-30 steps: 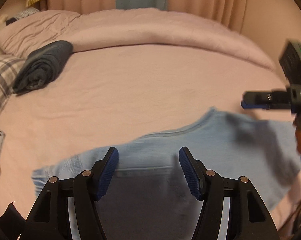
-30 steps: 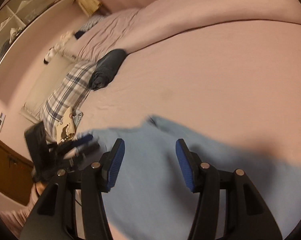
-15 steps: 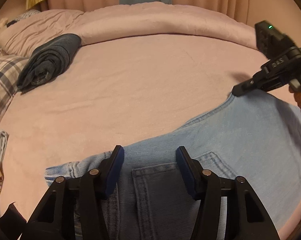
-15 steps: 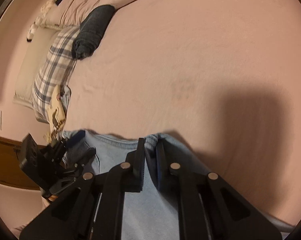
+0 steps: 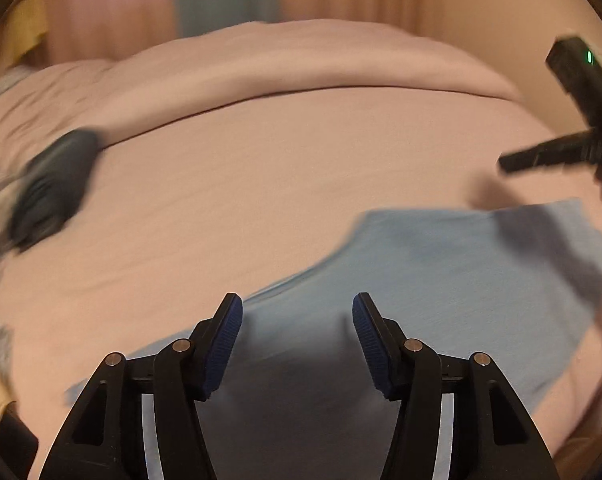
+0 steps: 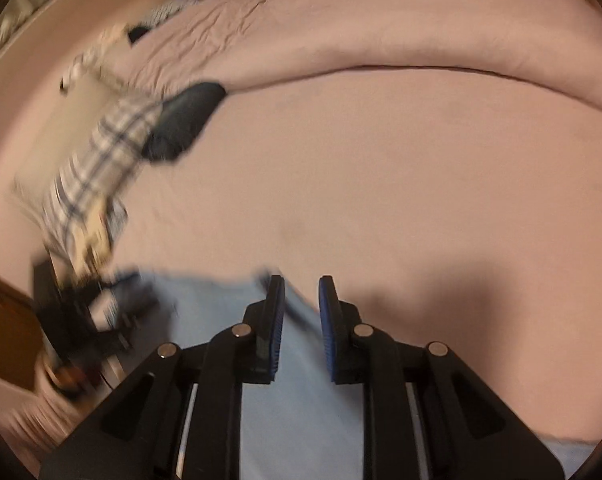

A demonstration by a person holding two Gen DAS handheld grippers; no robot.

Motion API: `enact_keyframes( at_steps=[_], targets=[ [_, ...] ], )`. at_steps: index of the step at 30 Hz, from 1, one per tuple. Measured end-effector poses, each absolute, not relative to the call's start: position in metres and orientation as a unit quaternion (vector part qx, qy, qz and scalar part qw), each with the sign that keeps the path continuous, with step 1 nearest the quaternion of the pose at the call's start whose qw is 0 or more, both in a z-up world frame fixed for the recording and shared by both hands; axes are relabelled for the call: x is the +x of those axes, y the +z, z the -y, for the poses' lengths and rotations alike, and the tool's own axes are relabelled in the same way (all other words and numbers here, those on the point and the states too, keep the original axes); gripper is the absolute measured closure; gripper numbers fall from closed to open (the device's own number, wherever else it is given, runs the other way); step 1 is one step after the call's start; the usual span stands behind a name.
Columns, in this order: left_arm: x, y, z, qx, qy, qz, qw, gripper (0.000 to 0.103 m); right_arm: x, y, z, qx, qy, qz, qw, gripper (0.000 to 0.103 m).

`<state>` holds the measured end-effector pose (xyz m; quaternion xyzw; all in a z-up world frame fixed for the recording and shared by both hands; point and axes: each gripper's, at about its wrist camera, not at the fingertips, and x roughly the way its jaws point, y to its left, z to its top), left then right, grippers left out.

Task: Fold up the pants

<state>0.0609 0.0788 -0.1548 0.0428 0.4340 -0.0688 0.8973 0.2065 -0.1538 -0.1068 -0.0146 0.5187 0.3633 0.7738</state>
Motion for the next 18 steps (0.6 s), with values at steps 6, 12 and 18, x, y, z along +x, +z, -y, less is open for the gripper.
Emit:
enact_keyframes(
  at_steps=[6,12,18],
  targets=[
    [0.101,-0.163,0.009,0.056,-0.186,-0.445,0.874,0.046,0.183,-0.121,0.243,-0.045,0.287,-0.530,0.796,0.074],
    [0.147,-0.209,0.075,0.068,-0.193,-0.502,0.841,0.045,0.178,-0.167,0.284,-0.084,0.240,-0.560,0.788,0.086],
    [0.158,-0.201,0.077,0.030,-0.168,-0.511,0.842,0.041,0.193,-0.174,0.321,0.014,0.202,-0.544,0.814,0.103]
  ],
)
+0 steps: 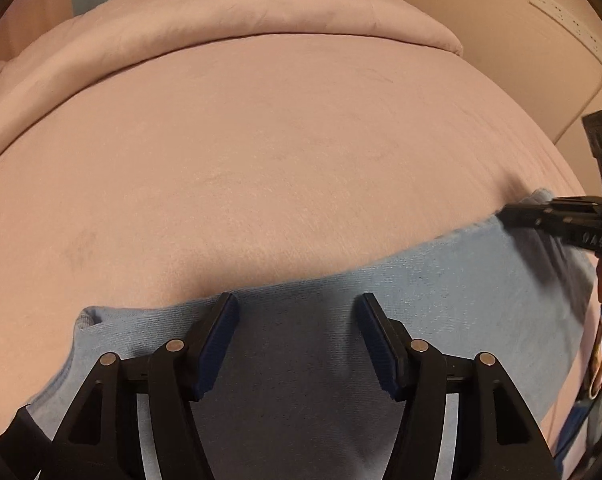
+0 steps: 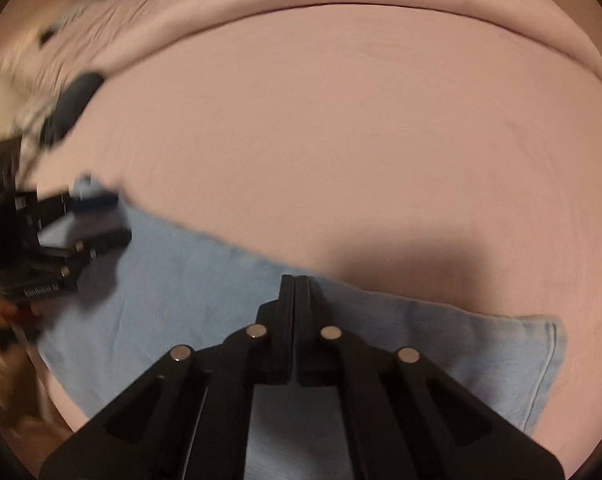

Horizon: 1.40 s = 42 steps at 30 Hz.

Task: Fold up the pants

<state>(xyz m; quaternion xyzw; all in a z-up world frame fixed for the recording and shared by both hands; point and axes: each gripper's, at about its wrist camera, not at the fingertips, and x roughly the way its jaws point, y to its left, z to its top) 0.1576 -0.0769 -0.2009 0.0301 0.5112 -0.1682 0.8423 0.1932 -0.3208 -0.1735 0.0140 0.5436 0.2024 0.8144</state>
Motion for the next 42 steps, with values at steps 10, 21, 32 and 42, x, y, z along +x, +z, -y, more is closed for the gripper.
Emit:
enact_keyframes(
  at_steps=[10,21,32,42],
  targets=[
    [0.097,-0.166,0.046,-0.049,-0.166,-0.473,0.864,0.041,0.088,-0.131,0.470,0.229,0.096,-0.456,0.855,0.054],
    [0.072,-0.173,0.056,-0.055,-0.172,-0.496,0.849,0.040,0.014,-0.159,0.488,0.330,0.056,-0.448,0.829,0.053],
    [0.060,-0.200,0.065,-0.016,-0.155,-0.515,0.843,0.039,0.028,-0.188,0.467,0.401,0.052,-0.408,0.819,0.083],
    [0.063,-0.205,0.055,-0.059,-0.156,-0.522,0.837,0.032,0.027,-0.130,0.400,0.188,0.033,-0.380,0.905,0.088]
  ],
)
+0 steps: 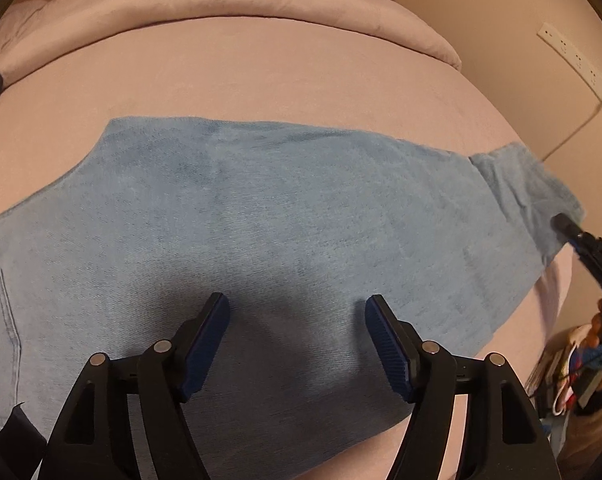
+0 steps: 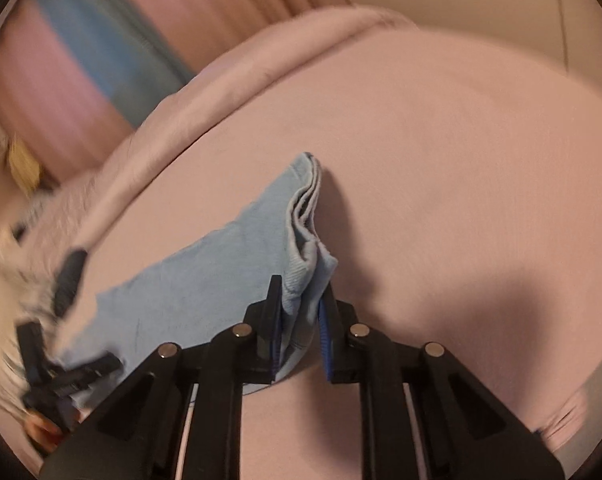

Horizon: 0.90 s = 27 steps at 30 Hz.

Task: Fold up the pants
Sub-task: 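Lift the cuff end with the right tool and fold it toward the waistband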

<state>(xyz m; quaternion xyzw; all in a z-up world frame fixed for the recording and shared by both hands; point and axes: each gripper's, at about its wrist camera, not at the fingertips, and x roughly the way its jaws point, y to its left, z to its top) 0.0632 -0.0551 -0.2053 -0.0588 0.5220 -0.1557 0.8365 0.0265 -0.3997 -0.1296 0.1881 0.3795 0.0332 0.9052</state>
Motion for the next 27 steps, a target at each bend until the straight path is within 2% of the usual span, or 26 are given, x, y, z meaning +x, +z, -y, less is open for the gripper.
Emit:
enact_keyframes(
  at_steps=[6,13,20,27],
  targets=[
    [0.061,-0.204,0.042,-0.084,-0.164,-0.517,0.836,0.032,0.030,-0.097,0.349,0.078,0.067,-0.357,0.929,0.088],
    [0.056,-0.202,0.019,-0.120,-0.177,-0.515,0.830,0.032,0.021,-0.093,0.341,0.019,0.105,-0.352,0.930,0.088],
    [0.058,-0.191,0.000,-0.228,-0.233,-0.512,0.795,0.032,0.024,-0.085,0.292,-0.026,0.162,-0.348,0.923,0.088],
    [0.063,-0.186,0.003,-0.316,-0.287,-0.494,0.758,0.031,0.024,-0.108,0.246,-0.069,0.210,-0.365,0.904,0.088]
  ],
)
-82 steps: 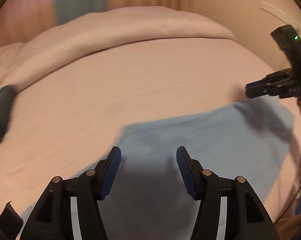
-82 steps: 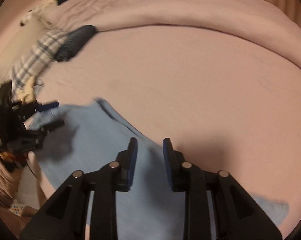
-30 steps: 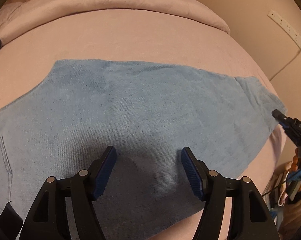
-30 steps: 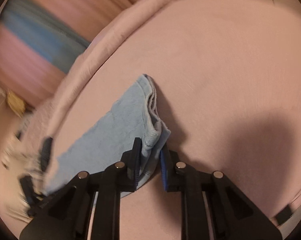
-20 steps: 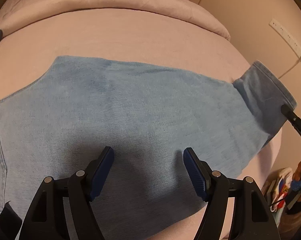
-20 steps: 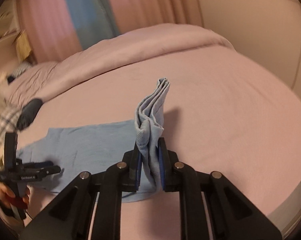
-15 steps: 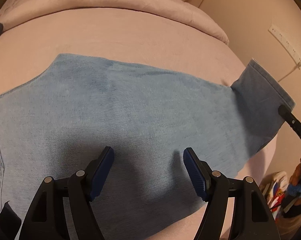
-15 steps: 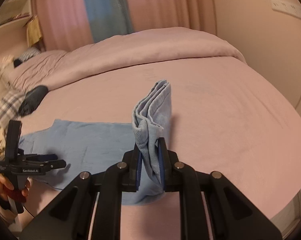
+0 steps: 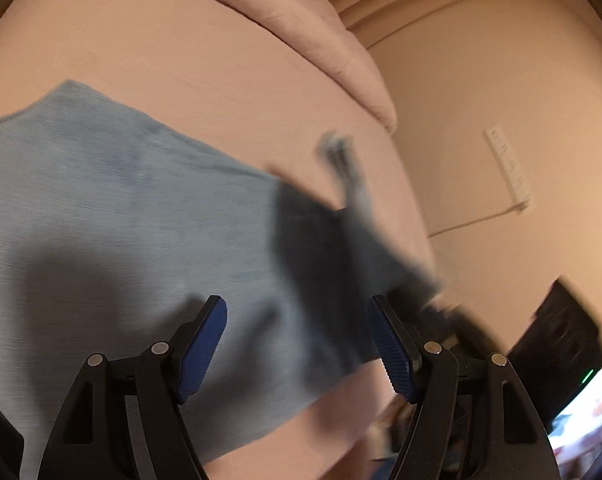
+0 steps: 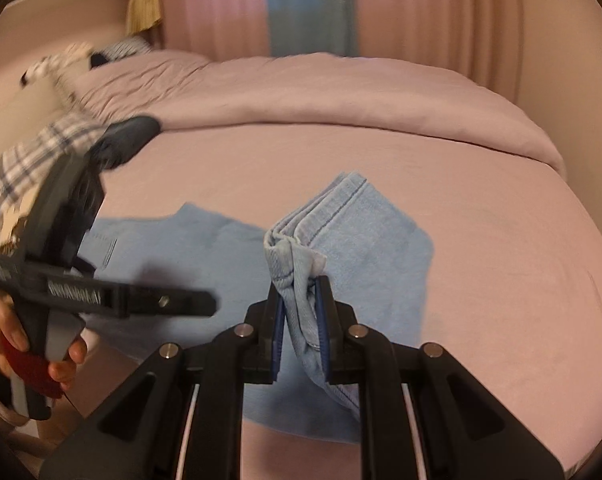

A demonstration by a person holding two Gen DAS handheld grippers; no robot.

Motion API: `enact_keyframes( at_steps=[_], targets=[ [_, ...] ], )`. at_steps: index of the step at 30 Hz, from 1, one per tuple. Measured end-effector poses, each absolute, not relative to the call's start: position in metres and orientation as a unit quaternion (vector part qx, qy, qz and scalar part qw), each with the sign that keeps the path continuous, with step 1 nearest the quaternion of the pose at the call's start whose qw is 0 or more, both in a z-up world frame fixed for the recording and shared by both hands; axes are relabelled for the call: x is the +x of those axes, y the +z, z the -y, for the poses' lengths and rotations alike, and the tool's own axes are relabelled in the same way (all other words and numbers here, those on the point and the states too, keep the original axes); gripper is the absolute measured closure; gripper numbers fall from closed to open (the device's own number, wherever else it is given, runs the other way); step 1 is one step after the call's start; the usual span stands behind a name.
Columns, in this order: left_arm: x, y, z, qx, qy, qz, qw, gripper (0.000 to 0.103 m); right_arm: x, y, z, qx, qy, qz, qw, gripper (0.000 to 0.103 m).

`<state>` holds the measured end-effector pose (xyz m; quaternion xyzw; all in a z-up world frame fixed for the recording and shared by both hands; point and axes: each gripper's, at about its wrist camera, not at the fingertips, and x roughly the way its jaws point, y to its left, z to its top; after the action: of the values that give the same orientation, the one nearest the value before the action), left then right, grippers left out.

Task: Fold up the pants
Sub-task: 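Lift the cuff end with the right tool and fold it toward the waistband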

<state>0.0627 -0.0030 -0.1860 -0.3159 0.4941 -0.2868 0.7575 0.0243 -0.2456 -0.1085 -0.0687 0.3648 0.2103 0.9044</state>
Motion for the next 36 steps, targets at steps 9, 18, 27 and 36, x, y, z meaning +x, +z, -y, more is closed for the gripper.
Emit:
enact_keyframes(
  at_steps=[9,18,27,36],
  targets=[
    [0.094,-0.200,0.013,-0.389,-0.314,-0.498,0.708,0.031,0.026,-0.132,0.241,-0.078,0.210,-0.391,0.893,0.088],
    [0.116,-0.211,0.046,-0.388,-0.333,-0.540,0.669,0.032,0.019,-0.132,0.234,-0.083,0.228,-0.387,0.890,0.088],
    [0.109,-0.202,0.038,-0.333,-0.291,-0.512,0.737,0.093,0.017,-0.137,0.227,-0.089,0.240,-0.391,0.884,0.088],
    [0.086,-0.171,-0.030,-0.303,-0.248,-0.443,0.807,0.094,-0.002,-0.128,0.169,-0.156,0.295,-0.344,0.878,0.088]
  ],
)
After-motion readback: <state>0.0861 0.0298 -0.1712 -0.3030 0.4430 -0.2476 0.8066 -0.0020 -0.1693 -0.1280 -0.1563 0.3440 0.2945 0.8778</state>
